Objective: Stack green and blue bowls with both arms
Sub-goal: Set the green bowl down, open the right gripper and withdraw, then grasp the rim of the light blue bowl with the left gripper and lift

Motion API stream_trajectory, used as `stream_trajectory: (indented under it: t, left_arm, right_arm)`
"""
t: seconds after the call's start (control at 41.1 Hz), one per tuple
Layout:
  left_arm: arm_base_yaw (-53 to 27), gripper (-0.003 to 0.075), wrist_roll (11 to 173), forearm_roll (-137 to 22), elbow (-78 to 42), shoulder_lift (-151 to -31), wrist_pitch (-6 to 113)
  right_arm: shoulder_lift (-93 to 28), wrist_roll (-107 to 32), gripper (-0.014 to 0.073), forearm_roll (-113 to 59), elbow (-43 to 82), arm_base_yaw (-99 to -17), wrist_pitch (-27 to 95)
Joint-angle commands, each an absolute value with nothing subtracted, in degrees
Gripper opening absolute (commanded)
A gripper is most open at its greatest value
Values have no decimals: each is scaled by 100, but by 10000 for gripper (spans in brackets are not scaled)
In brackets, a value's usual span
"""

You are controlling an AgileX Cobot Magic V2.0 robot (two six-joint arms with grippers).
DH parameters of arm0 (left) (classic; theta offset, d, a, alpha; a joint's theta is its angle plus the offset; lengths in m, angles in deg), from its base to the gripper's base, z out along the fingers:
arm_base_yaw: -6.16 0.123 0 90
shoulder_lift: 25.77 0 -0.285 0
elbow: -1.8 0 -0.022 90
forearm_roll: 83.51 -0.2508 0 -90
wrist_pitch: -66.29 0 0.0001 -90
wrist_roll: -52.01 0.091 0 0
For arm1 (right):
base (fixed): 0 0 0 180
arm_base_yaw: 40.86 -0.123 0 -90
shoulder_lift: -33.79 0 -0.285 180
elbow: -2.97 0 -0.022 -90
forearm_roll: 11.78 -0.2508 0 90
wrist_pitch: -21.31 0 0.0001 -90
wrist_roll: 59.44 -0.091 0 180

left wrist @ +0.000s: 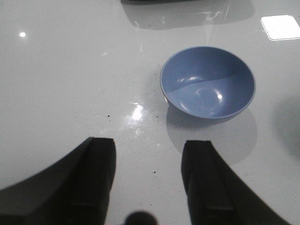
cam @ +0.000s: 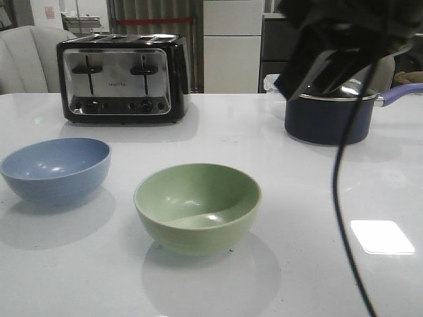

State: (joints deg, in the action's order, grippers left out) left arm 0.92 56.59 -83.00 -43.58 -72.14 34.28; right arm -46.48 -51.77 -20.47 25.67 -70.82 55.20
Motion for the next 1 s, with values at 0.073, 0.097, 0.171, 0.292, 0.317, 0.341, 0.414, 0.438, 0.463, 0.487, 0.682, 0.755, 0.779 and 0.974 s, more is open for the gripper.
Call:
stream_trajectory:
  t: [0.073,0.097,0.171,0.292,0.317,0.341,0.414,0.438,0.463,0.487,0.682,0.755,0.779,0.974]
  left_arm:
    - [54,383,5623,-8283,-4183,-7239,3866]
    - [54,383,5623,-8283,-4183,-7239,3866]
    - [54,383,5623,-8283,-4183,-7239,3866]
    - [54,383,5623,-8283,-4183,-7239,3866]
    - [54,383,5623,-8283,-4183,-7239,3866]
    - [54,383,5623,-8283,-4183,-7239,3877]
    - [54,383,5623,-8283,-4183,-7239,3876]
    - [54,383,5623,-8283,-4183,-7239,3876]
    - [54,383,5623,-8283,-4183,-7239,3876]
    - [54,383,5623,-8283,-4183,-7239,3876]
    - [54,384,5632,-8283,-3900,-7465,3792]
    - [54,388,5706,-8283,-3696,-7715,3687]
    - [54,397,5750,-8283,-3624,-7832,3632]
    - [54,578,5763,-8283,-2970,-8968,3397]
  right_arm:
    - [-3345,-5075,406,-1992,3083,-7108,5358]
    - [-3227,-5075,406,-1992,3181,-7108,5395]
    - [-2815,-5075,406,-1992,3433,-7108,5478]
    - [-2256,-5075,406,-1992,3801,-7108,5529]
    - [-2170,-5075,406,-1992,3856,-7108,5541]
    - [-2067,-5075,406,-1992,3907,-7108,5556]
    - [-1833,-5075,406,-1992,4049,-7108,5677]
    - [-1769,-5075,406,-1992,4077,-7108,5710]
    - [-1688,-5075,406,-1992,4113,-7108,5753]
    - [-1621,-5075,406,-1998,4134,-7108,5788]
    - [-1486,-5075,406,-1998,4137,-7108,5863]
    - [-1486,-5075,406,-1998,4137,-7108,5863]
    - [-1486,-5075,406,-1998,4137,-7108,5863]
    - [-1486,-5075,406,-1998,4137,-7108,5863]
